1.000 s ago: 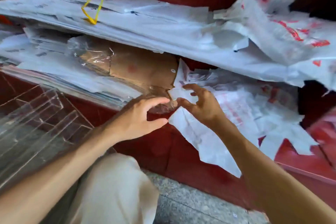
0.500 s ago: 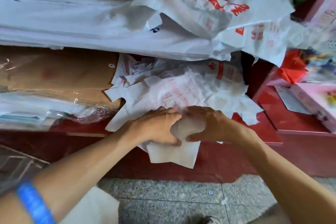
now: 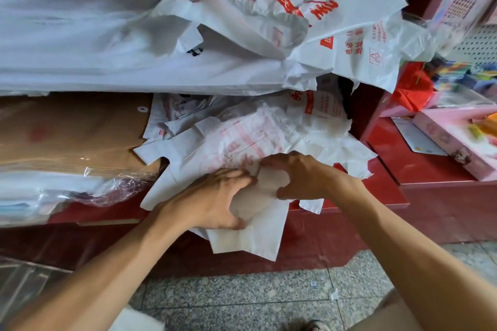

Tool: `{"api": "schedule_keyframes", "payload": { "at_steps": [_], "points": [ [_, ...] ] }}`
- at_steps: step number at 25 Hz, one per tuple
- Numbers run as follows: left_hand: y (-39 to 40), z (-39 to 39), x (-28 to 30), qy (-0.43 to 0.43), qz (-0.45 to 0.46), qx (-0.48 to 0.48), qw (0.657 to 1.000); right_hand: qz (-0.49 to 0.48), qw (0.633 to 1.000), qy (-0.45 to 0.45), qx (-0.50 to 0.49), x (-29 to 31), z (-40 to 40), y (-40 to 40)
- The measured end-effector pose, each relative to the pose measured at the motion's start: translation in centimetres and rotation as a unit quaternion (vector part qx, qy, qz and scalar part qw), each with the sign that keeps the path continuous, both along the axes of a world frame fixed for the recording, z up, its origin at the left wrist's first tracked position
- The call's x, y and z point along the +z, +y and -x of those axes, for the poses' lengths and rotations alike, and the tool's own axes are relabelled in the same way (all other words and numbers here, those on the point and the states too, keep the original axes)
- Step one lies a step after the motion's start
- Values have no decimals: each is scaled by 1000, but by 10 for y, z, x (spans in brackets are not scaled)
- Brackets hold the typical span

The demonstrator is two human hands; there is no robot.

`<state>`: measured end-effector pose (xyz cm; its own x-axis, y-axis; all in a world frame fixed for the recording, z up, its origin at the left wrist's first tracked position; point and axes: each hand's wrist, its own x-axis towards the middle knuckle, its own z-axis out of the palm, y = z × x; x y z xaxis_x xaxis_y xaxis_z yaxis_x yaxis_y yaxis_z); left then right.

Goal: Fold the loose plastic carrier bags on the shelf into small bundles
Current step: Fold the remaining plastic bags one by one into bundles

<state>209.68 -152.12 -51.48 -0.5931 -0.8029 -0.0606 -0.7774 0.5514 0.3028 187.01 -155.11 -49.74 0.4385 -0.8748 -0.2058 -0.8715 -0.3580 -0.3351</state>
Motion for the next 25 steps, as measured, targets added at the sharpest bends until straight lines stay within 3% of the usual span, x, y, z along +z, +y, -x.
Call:
{"api": "schedule_keyframes", "payload": {
  "at_steps": [3,6,9,12,17,19,21,22,25],
  "points": [
    [-6,-8,1,65,-22,2,998,16,998,-62,-9,-1,-1,2],
    [-6,-9,6,71,-17,34,997,66,994,-86,-11,0,1,3],
    [-7,-7,10,124,-29,95,987,-8,991,-132,-14,2,2,6],
    [-9,-8,18,236,-46,172,955,-31,979,-200,12,13,0,15],
    [-9,-7,28,453,-109,193,864,183,966,-181,31,11,-12,20],
    [-7,-6,31,490,-118,189,843,135,960,-246,-5,12,-15,18],
    [-8,-10,34,520,-101,200,824,15,928,-365,-68,20,-15,17],
    [-9,-14,38,530,-108,202,816,-48,894,-429,-119,24,-13,17],
    [-9,-28,45,531,-178,140,817,-162,745,-594,-258,27,-5,13]
  ]
}}
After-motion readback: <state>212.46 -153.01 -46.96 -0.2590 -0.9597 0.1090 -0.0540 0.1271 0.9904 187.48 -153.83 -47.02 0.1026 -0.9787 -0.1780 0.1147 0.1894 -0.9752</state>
